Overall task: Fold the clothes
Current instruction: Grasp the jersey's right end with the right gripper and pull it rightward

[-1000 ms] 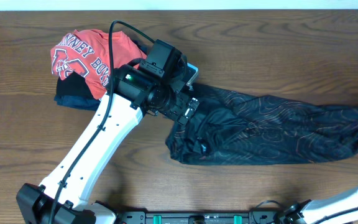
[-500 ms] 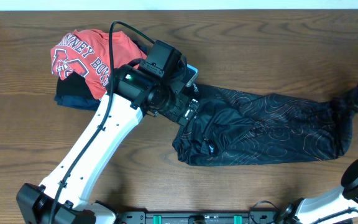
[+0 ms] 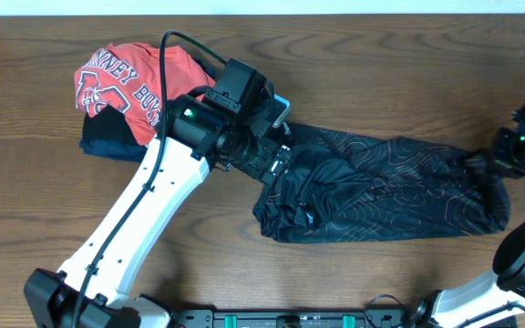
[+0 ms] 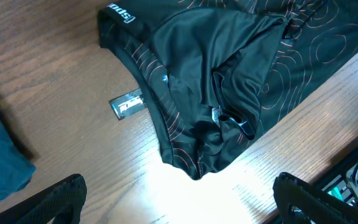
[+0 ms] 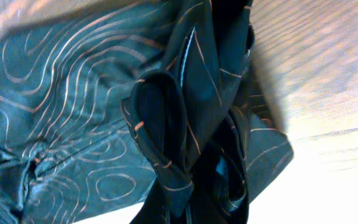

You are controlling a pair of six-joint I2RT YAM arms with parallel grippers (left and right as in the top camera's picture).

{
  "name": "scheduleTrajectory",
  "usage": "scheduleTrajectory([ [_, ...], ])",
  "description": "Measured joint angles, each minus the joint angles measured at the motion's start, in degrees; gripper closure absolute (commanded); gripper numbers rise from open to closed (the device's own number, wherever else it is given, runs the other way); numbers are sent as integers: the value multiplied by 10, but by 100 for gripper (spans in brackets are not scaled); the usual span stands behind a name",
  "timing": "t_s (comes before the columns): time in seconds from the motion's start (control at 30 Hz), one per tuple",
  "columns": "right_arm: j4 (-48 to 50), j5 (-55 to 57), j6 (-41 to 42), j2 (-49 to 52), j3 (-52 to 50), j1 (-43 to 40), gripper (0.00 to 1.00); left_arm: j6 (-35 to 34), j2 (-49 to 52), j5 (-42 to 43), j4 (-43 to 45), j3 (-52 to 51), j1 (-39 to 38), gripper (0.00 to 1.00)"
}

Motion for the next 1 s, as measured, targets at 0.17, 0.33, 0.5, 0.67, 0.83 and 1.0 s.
scheduleTrajectory([
  [0.17, -10, 3, 3, 0, -17, 39, 81, 0, 0, 0, 0, 0, 0, 3],
  [0.33, -21, 1, 10, 0, -23, 63, 48, 0, 0, 0, 0, 0, 0, 2],
  [0.5, 16, -14, 23, 0, -25, 42, 53, 0, 0, 0, 0, 0, 0, 2],
  [0.67, 55, -40, 40, 0, -26, -17, 99, 0, 0, 0, 0, 0, 0, 3],
  [0.83, 93, -47, 56, 0, -61, -57, 99, 0, 0, 0, 0, 0, 0, 2],
  [1.0, 180, -52, 79, 0, -158, -59, 99, 0, 0, 0, 1, 0, 0, 3],
])
